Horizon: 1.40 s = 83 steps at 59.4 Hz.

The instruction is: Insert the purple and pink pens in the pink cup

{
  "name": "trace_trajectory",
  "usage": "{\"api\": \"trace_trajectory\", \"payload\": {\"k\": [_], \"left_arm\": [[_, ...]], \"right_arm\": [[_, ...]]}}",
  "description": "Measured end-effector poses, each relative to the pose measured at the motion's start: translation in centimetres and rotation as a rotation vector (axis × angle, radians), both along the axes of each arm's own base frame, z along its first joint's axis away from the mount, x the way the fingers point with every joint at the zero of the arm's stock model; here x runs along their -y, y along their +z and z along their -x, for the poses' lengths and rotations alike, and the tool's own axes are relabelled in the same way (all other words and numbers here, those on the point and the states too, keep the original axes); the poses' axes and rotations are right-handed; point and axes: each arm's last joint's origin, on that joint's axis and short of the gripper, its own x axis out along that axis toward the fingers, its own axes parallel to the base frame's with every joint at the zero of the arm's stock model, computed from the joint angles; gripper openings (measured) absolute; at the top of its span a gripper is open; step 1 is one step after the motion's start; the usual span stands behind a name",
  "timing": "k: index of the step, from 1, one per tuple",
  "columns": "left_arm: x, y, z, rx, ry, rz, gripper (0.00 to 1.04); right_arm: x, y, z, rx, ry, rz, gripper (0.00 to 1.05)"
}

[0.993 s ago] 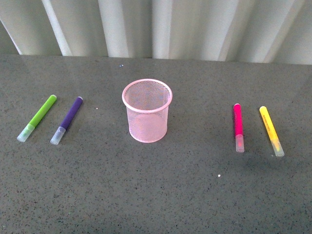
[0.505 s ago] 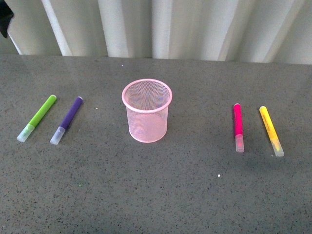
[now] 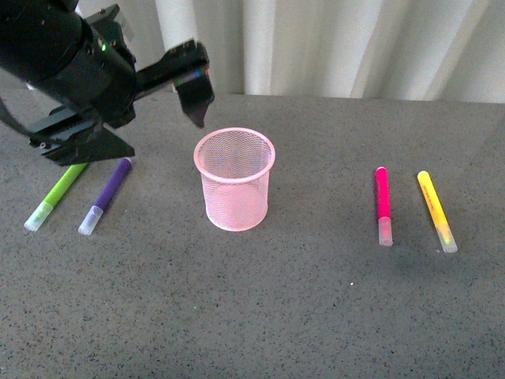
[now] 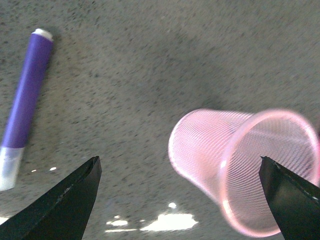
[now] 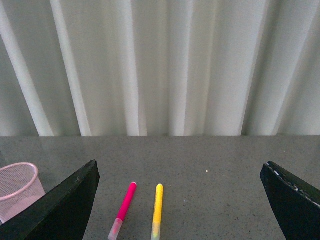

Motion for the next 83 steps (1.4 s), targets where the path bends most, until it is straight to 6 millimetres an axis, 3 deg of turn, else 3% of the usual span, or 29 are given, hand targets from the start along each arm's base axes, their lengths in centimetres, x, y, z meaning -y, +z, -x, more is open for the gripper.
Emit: {"api": "trace_trajectory", "payload": {"k": [7, 12, 17, 21, 42, 53, 83], "left_arm": [[-2.2, -1.1, 1.4, -0.030, -0.054, -0.076, 0.98], [-4.6, -1.7, 2.1, -0.041, -0.045, -0.133, 0.98], [-8.5, -2.0, 2.5, -0.044, 0.015, -0.218, 0.98], [-9.9, -2.0, 2.4, -0.040, 0.006, -0.244, 0.98], [-8.2, -1.4, -0.3, -0.029, -0.212, -0.258, 0.98], [-7.4, -2.2, -1.6, -0.045, -0.300, -0.305, 0.98], [-7.3, -3.3, -4.3, -0.080, -0.335, -0.325, 0.98]], "right_arm": [[0.0, 0.0, 0.0, 0.000, 0.000, 0.000, 0.98], [0.0, 0.0, 0.0, 0.000, 0.000, 0.000, 0.98], [0.0, 0.0, 0.0, 0.000, 0.000, 0.000, 0.98], [0.0, 0.0, 0.0, 0.000, 0.000, 0.000, 0.98], [0.0, 0.0, 0.0, 0.000, 0.000, 0.000, 0.98], [0.0, 0.0, 0.0, 0.000, 0.000, 0.000, 0.98], [0.0, 0.0, 0.0, 0.000, 0.000, 0.000, 0.98]]}}
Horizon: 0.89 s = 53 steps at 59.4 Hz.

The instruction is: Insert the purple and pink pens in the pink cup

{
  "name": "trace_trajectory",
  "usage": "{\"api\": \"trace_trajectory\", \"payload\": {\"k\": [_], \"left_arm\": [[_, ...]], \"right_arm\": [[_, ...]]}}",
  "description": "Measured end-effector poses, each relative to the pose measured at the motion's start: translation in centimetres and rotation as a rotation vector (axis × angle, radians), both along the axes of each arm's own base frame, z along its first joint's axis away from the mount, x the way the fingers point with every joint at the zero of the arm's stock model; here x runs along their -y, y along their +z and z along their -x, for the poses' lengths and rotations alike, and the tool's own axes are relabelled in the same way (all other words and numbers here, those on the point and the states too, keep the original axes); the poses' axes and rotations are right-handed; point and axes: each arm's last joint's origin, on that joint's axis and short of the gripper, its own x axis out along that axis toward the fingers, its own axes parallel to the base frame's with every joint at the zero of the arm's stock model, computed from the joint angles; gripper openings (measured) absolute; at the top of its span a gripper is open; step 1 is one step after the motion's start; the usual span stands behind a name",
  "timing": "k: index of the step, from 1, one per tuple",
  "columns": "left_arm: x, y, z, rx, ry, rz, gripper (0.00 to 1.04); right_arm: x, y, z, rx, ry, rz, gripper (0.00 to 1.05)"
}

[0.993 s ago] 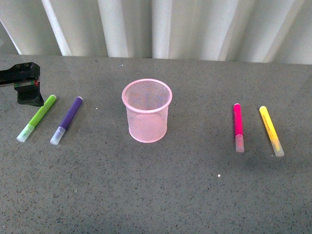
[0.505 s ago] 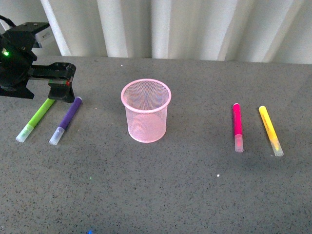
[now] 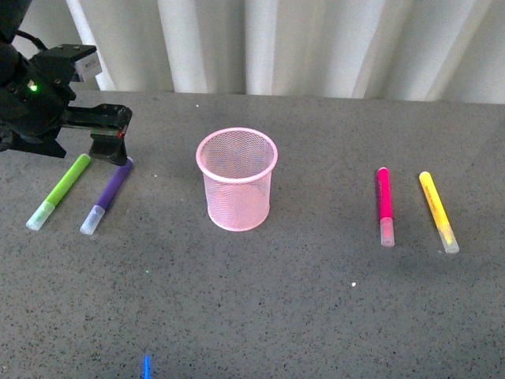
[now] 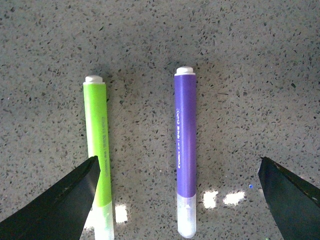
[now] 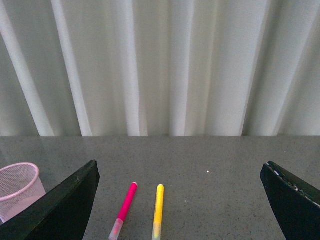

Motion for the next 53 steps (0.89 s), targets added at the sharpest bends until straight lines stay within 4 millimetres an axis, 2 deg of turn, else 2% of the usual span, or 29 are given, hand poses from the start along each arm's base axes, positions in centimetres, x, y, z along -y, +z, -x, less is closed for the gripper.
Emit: {"api": "trace_trajectory", "payload": {"k": [21, 53], "left_arm": [[3.2, -2.5, -0.3, -0.023, -0.098, 0.005, 0.98], [2.1, -4.0, -1.2, -0.031, -0.098, -0.022, 0.98]], "right_arm": [[0.0, 0.0, 0.0, 0.000, 0.000, 0.000, 0.98], [0.0, 0.0, 0.0, 0.000, 0.000, 0.000, 0.98]]}}
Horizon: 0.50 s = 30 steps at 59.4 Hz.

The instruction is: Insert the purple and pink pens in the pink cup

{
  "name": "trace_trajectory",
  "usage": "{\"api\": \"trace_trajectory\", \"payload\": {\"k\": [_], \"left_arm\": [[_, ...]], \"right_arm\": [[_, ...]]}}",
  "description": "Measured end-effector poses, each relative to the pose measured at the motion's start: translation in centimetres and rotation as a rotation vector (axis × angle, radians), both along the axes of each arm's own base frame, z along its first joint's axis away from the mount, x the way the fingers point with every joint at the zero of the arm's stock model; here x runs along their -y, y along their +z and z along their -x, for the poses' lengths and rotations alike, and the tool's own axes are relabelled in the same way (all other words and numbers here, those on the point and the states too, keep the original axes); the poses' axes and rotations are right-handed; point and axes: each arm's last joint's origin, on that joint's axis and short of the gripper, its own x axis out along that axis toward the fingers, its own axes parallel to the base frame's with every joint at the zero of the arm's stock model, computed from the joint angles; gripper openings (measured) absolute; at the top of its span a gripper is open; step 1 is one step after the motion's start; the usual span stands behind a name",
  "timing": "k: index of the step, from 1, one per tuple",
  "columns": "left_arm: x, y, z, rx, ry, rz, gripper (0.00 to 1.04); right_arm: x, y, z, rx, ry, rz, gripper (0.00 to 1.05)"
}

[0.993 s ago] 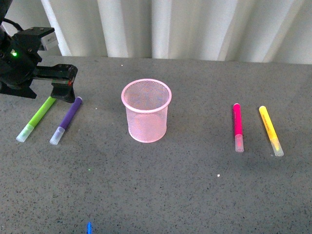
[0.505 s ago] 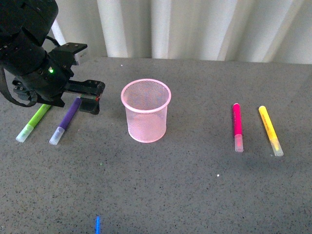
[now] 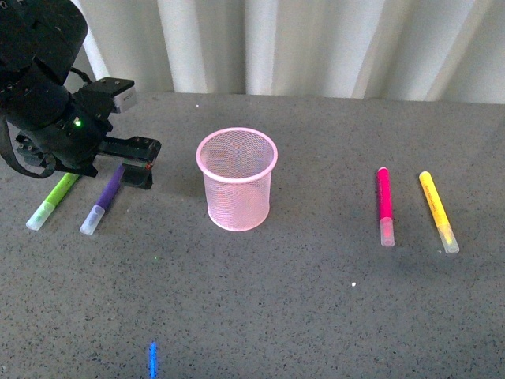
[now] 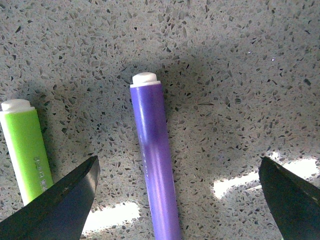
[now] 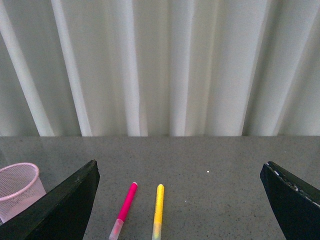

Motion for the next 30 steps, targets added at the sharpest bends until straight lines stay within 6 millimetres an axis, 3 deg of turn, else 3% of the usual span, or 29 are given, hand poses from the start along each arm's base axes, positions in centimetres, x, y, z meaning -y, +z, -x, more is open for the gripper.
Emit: {"api": "trace_trajectory", "payload": {"k": [24, 30], "left_arm": [[0.18, -0.68, -0.98, 0.003, -0.021, -0.008, 0.98], [0.16, -0.76, -1.01, 0.003, -0.023, -0.012, 0.85]], "right_arm": [[0.00, 0.00, 0.00, 0.000, 0.000, 0.000, 0.98], [0.00, 0.00, 0.00, 0.000, 0.000, 0.000, 0.98]]}}
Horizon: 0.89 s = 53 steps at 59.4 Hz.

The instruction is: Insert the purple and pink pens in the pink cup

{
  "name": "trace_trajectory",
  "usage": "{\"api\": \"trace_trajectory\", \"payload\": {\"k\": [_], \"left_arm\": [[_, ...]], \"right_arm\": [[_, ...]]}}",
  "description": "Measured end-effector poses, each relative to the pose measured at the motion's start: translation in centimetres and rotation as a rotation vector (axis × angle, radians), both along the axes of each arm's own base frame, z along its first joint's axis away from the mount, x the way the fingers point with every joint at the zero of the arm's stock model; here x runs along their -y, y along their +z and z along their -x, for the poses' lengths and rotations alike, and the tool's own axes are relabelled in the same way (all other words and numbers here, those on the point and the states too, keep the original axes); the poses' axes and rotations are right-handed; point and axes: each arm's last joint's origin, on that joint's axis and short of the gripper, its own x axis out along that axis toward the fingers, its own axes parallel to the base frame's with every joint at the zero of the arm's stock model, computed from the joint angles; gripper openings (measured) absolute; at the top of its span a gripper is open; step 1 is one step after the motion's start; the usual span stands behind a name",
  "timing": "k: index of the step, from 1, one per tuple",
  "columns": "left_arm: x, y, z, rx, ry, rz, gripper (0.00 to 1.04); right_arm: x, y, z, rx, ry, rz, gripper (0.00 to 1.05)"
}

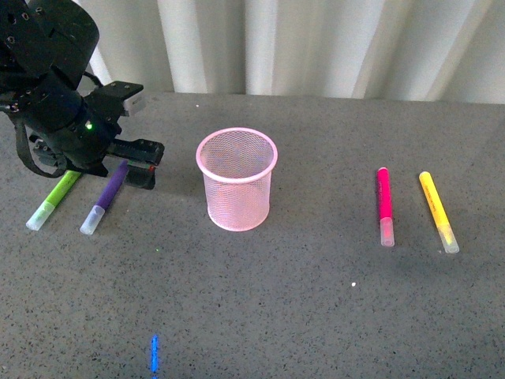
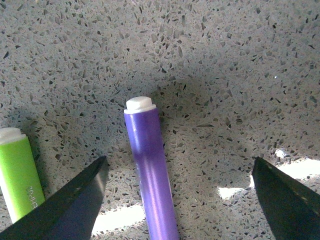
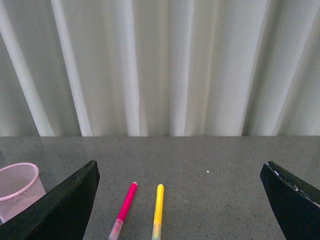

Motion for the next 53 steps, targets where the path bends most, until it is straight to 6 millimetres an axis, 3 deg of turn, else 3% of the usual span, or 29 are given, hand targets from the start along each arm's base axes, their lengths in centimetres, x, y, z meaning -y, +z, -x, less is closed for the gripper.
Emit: {"api": "trace_trajectory", "payload": {"k": [31, 53], "left_arm": [[-0.2, -0.3, -0.1, 0.010, 0.002, -0.016, 0.14], [-1.0, 0.3, -0.1, 0.078, 0.053, -0.018, 0.13]], "right_arm": [[0.0, 0.0, 0.0, 0.000, 0.000, 0.000, 0.98], [0.0, 0.0, 0.0, 0.000, 0.000, 0.000, 0.98]]}}
